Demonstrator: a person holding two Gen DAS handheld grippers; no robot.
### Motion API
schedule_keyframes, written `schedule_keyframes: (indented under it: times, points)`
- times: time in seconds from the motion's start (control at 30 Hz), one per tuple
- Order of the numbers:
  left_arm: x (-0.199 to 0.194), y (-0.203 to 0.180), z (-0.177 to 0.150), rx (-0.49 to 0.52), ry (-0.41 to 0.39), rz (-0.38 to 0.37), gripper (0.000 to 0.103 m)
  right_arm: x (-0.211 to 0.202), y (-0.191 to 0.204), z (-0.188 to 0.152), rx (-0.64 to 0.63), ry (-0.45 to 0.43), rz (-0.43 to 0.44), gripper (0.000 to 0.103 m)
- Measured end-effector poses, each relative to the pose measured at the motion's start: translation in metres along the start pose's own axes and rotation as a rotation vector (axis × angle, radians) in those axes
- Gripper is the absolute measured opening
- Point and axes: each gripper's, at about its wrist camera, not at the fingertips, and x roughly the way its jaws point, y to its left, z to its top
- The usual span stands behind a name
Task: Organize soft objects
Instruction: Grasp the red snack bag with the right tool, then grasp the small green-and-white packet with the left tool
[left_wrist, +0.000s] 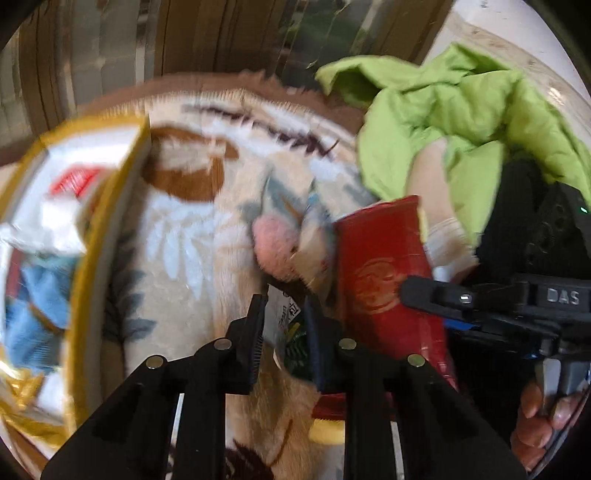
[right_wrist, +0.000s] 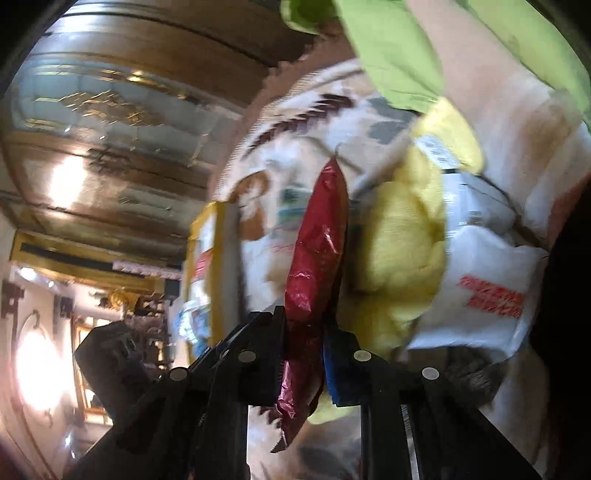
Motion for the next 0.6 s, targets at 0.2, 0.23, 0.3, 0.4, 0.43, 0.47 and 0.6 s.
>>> schedule_keyframes:
  times: [0.2,0.23,0.3,0.4,0.43,0.47,0.6]
  points:
    - [-0.033,0.012,0.012,0.017,-0.038,0.020,0.019,-0.004,0.035,-0.003,-0.039,-0.010,0.082,0.018]
    - [-0.033,0.017,0.012,0.011,-0.034,0.023,0.019,-0.004,0.040,-0.003,-0.043,-0.014,0.088,0.018]
    - [-0.033,0.026,0.012,-0.011,-0.025,0.028,0.019,-0.009,0.048,-0.001,-0.055,-0.027,0.091,0.018]
    - [-0.028,0.033,0.008,-0.039,0.000,0.026,0.020,-0.014,0.054,0.000,-0.077,-0.042,0.070,0.018]
    - [-0.024,0.033,0.005,-0.047,0.018,0.015,0.022,-0.016,0.051,-0.001,-0.076,-0.041,0.067,0.018]
    - [-0.019,0.032,0.002,-0.042,0.039,0.006,0.032,-0.017,0.047,-0.002,-0.072,-0.039,0.063,0.018]
    - [-0.011,0.022,-0.006,0.028,0.051,0.124,0.057,-0.015,0.028,-0.004,-0.038,-0.022,0.047,0.018]
